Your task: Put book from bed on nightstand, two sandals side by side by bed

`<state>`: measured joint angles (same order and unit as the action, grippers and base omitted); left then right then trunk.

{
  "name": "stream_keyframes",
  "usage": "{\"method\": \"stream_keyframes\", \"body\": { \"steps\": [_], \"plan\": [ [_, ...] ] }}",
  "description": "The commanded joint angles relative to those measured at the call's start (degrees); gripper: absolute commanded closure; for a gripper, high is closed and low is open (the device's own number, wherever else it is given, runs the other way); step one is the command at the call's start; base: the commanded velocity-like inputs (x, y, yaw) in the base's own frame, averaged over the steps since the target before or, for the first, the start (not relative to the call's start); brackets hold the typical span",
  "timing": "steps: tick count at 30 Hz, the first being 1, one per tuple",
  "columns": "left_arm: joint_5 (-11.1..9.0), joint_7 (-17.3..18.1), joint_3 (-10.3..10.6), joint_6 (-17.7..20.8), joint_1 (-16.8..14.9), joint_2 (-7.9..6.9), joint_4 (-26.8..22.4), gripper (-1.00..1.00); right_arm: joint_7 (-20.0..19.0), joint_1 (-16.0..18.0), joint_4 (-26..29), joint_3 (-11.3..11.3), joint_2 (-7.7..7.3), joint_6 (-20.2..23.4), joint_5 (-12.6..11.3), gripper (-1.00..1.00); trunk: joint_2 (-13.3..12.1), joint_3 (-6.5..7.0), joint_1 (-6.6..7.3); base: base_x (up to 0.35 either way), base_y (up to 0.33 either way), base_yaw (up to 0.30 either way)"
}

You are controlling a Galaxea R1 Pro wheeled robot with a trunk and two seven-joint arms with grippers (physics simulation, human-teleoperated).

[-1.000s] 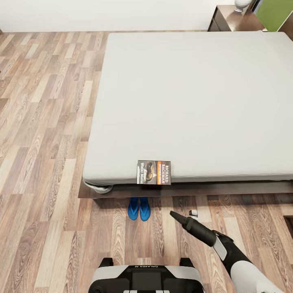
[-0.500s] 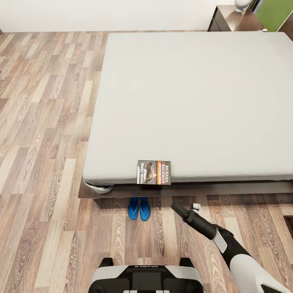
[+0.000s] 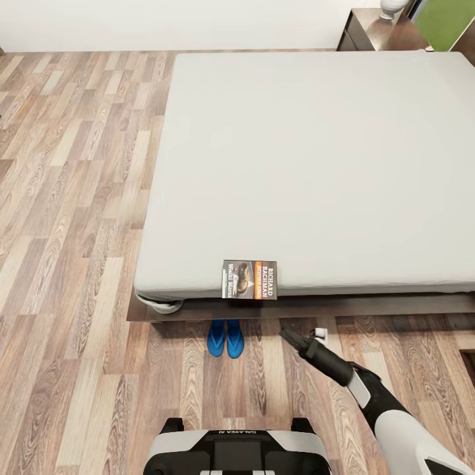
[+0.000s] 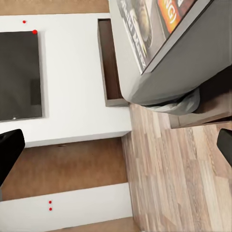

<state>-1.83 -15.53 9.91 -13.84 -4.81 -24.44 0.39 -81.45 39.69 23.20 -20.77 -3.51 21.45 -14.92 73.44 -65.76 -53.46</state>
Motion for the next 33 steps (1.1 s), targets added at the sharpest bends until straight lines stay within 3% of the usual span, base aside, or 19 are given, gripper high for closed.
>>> {"method": "stream_keyframes", "body": {
  "steps": [1, 15, 33],
  "plan": [
    [-0.19, -0.2, 0.46, -0.14, -0.02, 0.02, 0.03, -1.0, -0.19, 0.02, -0.01, -0.12, -0.19, 0.6, -0.05, -1.0, 0.02, -0.02, 0.0, 0.0, 0.0, 0.0],
    [-0.11, -0.2, 0.46, -0.14, -0.02, 0.09, 0.1, -1.0, -0.62, 1.4, 0.39, 0.18, -3.02, -0.08, 0.45, -1.0, 0.02, -0.02, 0.0, 0.0, 0.0, 0.0],
    [-0.1, -0.24, 0.46, -0.05, -0.01, 0.09, 0.18, -1.0, -0.97, 4.25, 0.32, 2.11, -3.47, -0.17, 0.95, -1.0, 0.02, -0.02, 0.0, 0.0, 0.0, 0.0]
  ]
}}
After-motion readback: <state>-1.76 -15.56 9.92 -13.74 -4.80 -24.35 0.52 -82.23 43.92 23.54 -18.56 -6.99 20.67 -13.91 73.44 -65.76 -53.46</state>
